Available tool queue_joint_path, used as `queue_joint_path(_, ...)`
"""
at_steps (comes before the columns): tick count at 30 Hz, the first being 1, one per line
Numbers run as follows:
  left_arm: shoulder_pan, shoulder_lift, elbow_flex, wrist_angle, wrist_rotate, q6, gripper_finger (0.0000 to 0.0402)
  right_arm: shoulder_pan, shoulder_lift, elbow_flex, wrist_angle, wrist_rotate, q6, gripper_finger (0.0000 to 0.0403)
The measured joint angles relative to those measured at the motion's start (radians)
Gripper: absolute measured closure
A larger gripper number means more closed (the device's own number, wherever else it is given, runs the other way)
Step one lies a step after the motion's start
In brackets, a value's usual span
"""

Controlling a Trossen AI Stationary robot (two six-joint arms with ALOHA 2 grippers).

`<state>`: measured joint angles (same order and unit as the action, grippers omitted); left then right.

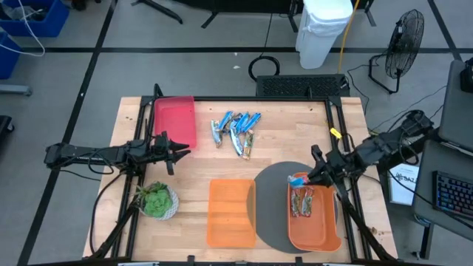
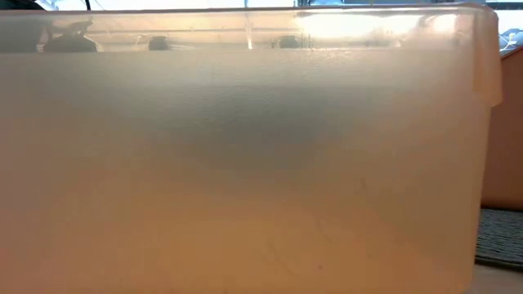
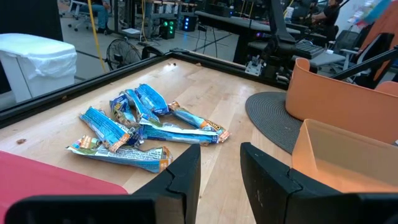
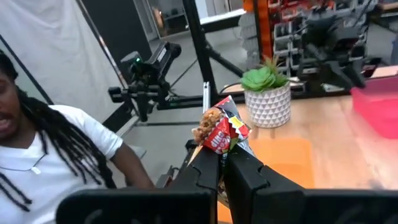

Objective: Pick and place Granola Bars by type
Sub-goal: Put the orange granola bar into the right orange bin

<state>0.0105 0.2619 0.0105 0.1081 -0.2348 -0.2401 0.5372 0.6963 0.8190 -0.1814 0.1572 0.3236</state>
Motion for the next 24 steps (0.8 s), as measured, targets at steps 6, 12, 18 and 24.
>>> queue_joint_path(6, 0.000, 0.000, 0.000, 0.000, 0.000, 0.000, 0.0284, 0.120, 0.141, 0.157, -0.201, 0.155, 0.080, 0.0399)
queue_joint_path(12, 0.000, 0.000, 0.000, 0.000, 0.000, 0.000, 0.0284, 0.198, 0.273, 0.276, -0.357, 0.241, 0.200, 0.0399)
queue_joint_path(18, 0.000, 0.000, 0.000, 0.000, 0.000, 0.000, 0.0284, 0.224, 0.357, 0.304, -0.441, 0.226, 0.371, 0.0399)
queue_joint_path(24, 0.000, 0.000, 0.000, 0.000, 0.000, 0.000, 0.0284, 0.224, 0.402, 0.309, -0.541, 0.174, 0.565, 0.0399)
